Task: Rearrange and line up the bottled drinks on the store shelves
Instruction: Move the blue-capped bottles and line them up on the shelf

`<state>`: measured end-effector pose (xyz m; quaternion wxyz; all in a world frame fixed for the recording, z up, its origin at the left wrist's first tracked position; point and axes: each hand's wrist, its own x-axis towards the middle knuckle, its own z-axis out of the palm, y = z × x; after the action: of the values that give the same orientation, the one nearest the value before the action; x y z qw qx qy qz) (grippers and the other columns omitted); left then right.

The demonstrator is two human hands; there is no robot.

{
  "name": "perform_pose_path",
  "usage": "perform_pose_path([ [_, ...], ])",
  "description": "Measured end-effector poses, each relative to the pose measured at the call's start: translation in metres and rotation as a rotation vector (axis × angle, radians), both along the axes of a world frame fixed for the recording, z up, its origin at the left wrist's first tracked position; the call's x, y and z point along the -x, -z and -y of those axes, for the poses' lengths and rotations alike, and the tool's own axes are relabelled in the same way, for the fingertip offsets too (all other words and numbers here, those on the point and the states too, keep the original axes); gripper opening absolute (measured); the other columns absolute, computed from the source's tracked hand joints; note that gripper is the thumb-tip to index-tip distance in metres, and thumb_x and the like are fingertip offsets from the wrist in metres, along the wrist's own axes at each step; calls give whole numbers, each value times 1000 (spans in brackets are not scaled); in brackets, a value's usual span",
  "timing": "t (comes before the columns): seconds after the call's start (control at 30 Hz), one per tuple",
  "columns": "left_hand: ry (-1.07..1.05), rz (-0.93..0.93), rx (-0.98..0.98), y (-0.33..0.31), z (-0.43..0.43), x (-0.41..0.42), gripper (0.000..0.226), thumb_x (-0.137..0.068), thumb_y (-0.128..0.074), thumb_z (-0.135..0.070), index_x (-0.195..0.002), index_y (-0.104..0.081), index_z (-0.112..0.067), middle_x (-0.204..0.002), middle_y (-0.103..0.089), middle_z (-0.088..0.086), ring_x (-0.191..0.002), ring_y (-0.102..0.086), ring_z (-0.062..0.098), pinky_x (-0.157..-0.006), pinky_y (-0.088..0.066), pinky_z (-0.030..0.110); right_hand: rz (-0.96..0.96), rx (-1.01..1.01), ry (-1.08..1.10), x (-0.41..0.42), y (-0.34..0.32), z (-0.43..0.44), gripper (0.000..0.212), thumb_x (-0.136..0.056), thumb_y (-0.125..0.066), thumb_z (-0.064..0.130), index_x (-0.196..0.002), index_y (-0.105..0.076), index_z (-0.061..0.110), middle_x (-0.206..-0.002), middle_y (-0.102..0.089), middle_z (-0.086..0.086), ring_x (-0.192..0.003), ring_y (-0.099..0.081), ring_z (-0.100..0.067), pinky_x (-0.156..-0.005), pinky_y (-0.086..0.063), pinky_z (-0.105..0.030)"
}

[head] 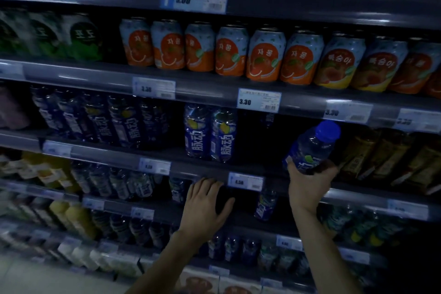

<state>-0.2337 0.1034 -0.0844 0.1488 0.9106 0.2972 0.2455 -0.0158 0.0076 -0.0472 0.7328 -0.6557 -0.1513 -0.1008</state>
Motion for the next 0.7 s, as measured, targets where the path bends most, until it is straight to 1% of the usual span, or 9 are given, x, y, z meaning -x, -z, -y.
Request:
perform_pose_path([
  [0.1,-23,11,5,5,-8,18,60,-93,-29,-62,-130,-51,-20,-131,-52,0,-127,-41,22,-108,-30,40,29,-42,32,8,-2,2,71,-69,-85,22,-119,-35,26,-114,-53,10,-94,-50,20,-82,-39,2],
  [0.2,-43,6,1,10,-14,29,57,-94,-33,-60,-127,-53,-19,-126,-54,2,-121,-45,24,-105,-34,41,56,-63,11,18,-2,3,69,-70,-85,21,-120,-37,28,-119,-55,6,-101,-52,17,-87,-43,-5],
  [0.3,-49,-2,23,12,-15,35,60,-92,-30,-62,-128,-52,-20,-128,-53,2,-123,-43,24,-107,-31,41,100,-61,3,34,-7,5,73,-70,-84,20,-114,-36,53,-114,-52,24,-101,-52,20,-83,-41,-1],
  [0.37,-45,-7,28,13,-14,38,64,-91,-26,-65,-129,-51,-20,-129,-53,1,-125,-43,24,-108,-30,41,118,-30,-13,45,-9,6,81,-71,-84,18,-109,-32,68,-112,-50,27,-99,-52,21,-82,-40,-1],
  [0.4,-43,-7,29,14,-14,40,65,-91,-25,-66,-129,-51,-20,-129,-53,1,-125,-43,23,-108,-31,41,128,-14,-18,50,-8,7,83,-72,-83,17,-108,-31,70,-112,-50,26,-99,-52,20,-82,-40,-1],
  [0.43,-41,-5,31,16,-13,42,64,-91,-27,-65,-129,-51,-20,-129,-53,0,-124,-43,23,-107,-31,41,138,-5,-28,54,-5,9,80,-72,-83,15,-112,-35,64,-112,-52,23,-99,-52,20,-81,-40,-1],
  [0.53,-37,-4,41,18,-14,49,57,-92,-38,-60,-130,-51,-20,-128,-54,1,-123,-45,24,-106,-33,44,121,34,-51,64,6,12,62,-71,-84,16,-115,-42,27,-109,-56,11,-95,-55,17,-76,-42,-1],
  [0.6,-36,3,32,22,-16,56,52,-92,-45,-55,-130,-51,-19,-126,-55,3,-121,-47,26,-104,-36,46,106,62,-60,72,13,14,59,-71,-84,20,-113,-43,23,-106,-58,9,-93,-57,14,-74,-44,-2],
  [0.7,-42,-10,45,30,-20,66,51,-90,-51,-52,-126,-54,-16,-123,-56,5,-117,-49,29,-100,-39,47,85,98,-76,87,23,16,59,-71,-83,27,-113,-42,27,-105,-58,9,-92,-58,11,-72,-45,-4],
])
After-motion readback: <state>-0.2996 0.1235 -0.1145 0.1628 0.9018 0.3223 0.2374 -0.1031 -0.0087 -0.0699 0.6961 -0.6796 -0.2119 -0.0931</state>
